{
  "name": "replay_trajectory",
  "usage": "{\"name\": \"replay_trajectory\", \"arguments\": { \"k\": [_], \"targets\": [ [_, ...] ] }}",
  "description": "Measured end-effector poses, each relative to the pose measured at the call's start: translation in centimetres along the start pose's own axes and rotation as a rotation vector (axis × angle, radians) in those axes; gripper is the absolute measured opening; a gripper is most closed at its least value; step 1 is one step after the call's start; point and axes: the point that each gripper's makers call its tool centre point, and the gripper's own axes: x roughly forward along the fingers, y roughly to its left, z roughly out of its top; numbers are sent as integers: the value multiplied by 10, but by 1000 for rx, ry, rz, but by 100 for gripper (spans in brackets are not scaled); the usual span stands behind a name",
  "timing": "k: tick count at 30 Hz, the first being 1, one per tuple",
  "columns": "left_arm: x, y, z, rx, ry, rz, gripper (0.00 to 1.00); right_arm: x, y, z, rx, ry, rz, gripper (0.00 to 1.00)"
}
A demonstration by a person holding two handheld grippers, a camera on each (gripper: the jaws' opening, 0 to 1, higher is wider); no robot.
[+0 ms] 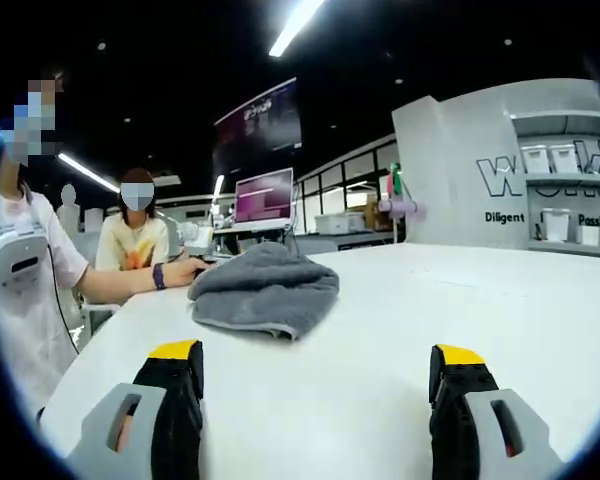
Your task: Fold the towel on the table until its edges align and the towel forms a compact rectangular stack.
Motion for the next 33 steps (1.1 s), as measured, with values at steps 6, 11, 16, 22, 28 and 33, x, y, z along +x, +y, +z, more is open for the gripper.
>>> {"name": "replay_trajectory", "arguments": {
  "k": [6,11,16,22,28,33],
  "targets": [
    [-1,-2,-4,25,20,-15,5,1,2,0,-1,2,0,96],
    [-2,-1,-5,28,26,-13,9,1,3,1,-1,3,1,96],
    [-4,0,-3,22,19,-25,15,1,3,1,-1,2,0,96],
    [-9,1,10,-79,-56,-48,23,1,3,1,0,2,0,96],
    [-13,1,25,-150,-142,-88,31,1,3,2,0,1,0,96],
    [-14,-13,35,-128,-184,-143,40,1,4,1,-1,2,0,96]
  ]
}}
